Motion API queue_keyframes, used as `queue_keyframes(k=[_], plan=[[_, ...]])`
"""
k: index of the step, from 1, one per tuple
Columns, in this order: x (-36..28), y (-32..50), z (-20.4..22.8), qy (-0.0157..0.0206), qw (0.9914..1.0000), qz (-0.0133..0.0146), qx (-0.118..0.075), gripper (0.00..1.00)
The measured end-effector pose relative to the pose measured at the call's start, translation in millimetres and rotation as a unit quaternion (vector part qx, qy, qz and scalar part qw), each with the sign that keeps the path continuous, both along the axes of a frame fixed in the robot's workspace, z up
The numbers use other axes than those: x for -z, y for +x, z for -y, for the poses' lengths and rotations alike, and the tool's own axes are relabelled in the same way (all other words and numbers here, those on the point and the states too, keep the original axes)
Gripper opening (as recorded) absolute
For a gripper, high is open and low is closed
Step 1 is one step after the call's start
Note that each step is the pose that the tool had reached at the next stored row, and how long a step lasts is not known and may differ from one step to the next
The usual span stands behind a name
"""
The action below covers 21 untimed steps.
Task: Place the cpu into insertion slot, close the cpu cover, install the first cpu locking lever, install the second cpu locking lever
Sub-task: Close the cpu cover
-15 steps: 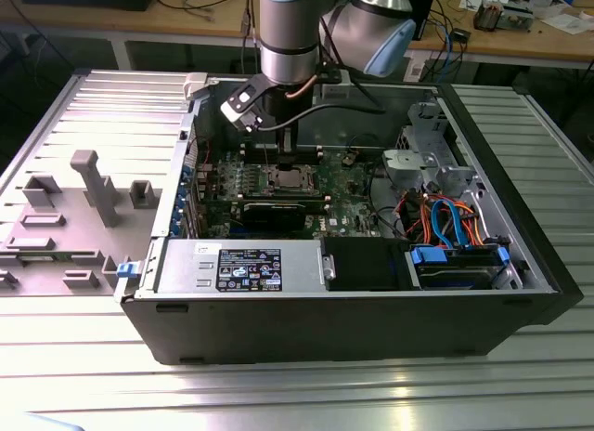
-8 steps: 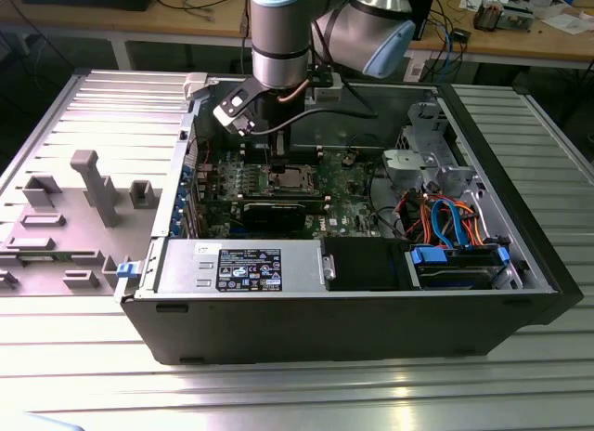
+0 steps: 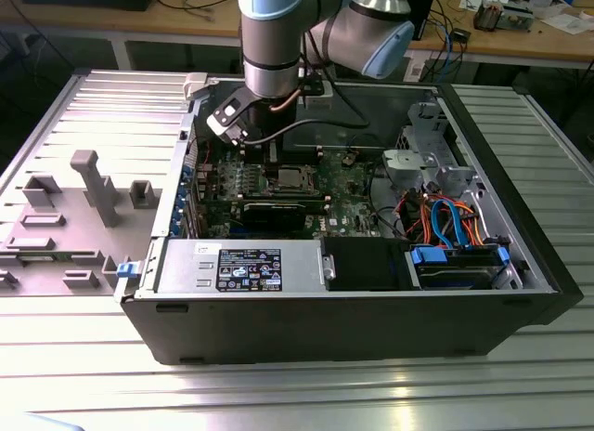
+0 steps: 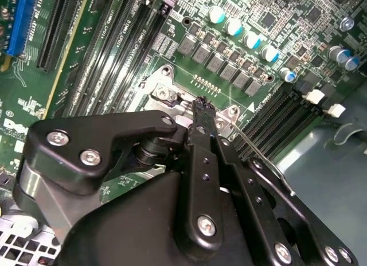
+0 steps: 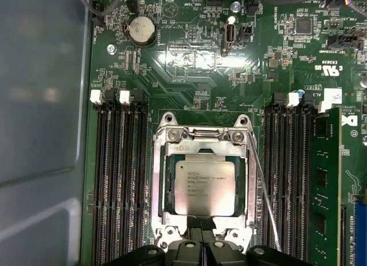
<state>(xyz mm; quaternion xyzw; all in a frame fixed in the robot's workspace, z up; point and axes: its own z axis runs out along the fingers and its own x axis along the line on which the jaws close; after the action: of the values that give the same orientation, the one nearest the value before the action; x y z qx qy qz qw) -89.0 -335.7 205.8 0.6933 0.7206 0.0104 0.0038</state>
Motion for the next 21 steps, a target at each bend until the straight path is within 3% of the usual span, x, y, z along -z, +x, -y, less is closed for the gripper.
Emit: queue_keyframes(k=[5, 9, 10, 14, 21], plan=[[2.0, 0.0, -0.2, 0.0046, 0.99999, 0.0003, 0.000, 0.11], [-7.3, 1.7, -0.1, 0.0051, 0.99999, 0.0002, 0.000, 0.11], [-7.6, 3.9, -0.1, 0.0051, 0.99999, 0.0003, 0.000, 0.11], [-7.6, 30.8, -0.1, 0.0051, 0.99999, -0.0014, 0.000, 0.11], [-7.5, 35.8, -0.1, 0.0051, 0.99999, -0.0014, 0.000, 0.11]])
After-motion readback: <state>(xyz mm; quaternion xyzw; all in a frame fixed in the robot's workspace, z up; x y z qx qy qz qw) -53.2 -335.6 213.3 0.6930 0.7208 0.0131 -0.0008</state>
